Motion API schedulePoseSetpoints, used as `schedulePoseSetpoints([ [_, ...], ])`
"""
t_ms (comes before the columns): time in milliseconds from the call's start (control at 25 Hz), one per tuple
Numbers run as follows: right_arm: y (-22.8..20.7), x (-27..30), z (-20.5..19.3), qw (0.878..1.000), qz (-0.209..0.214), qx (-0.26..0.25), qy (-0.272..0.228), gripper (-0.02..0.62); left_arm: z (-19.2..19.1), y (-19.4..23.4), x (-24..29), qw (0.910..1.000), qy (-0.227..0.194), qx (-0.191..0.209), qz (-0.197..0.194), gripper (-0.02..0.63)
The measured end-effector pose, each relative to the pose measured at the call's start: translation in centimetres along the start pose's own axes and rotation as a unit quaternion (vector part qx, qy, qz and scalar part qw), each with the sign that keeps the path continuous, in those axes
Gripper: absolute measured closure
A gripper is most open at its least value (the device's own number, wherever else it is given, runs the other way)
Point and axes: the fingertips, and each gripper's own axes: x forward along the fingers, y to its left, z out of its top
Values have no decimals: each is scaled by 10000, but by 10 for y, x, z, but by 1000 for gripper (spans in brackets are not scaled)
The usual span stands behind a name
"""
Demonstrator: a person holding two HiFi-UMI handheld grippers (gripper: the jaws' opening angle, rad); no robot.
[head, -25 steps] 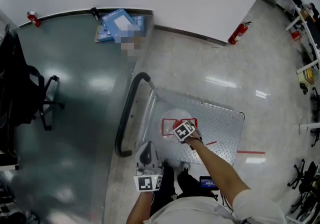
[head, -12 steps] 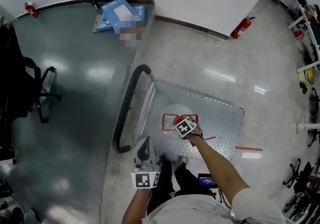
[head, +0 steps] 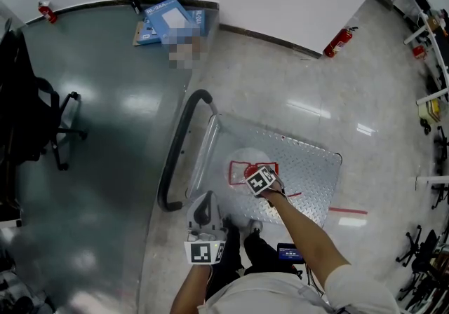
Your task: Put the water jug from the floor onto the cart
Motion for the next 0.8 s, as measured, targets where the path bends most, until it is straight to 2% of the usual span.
schedulePoseSetpoints([
  [160,1,-13,-1,9999,-55,-47,-138,290,7,-5,-5,10000,-77,6,5,603],
  [360,6,-37,-3,9985,2,179,-523,294,13,-11,-13,9999,-132,7,-4,603],
  [400,6,-45,-2,9975,-55,221,-663,306,15,-13,-15,9999,-143,16,-14,603],
  [480,4,-66,-1,9938,-286,288,-1032,401,18,-19,-18,9998,-165,26,-52,603],
  [560,1,-93,5,9866,-541,324,-1506,540,22,-26,-21,9998,-195,39,-97,603],
  [600,1,-108,10,9818,-645,311,-1762,563,25,-29,-22,9997,-216,55,-120,603],
  [720,7,-162,20,9632,-860,249,-2536,583,36,-41,-28,9993,-291,98,-200,603],
  [800,12,-210,21,9436,-1008,217,-3147,583,45,-52,-33,9990,-339,124,-246,603],
])
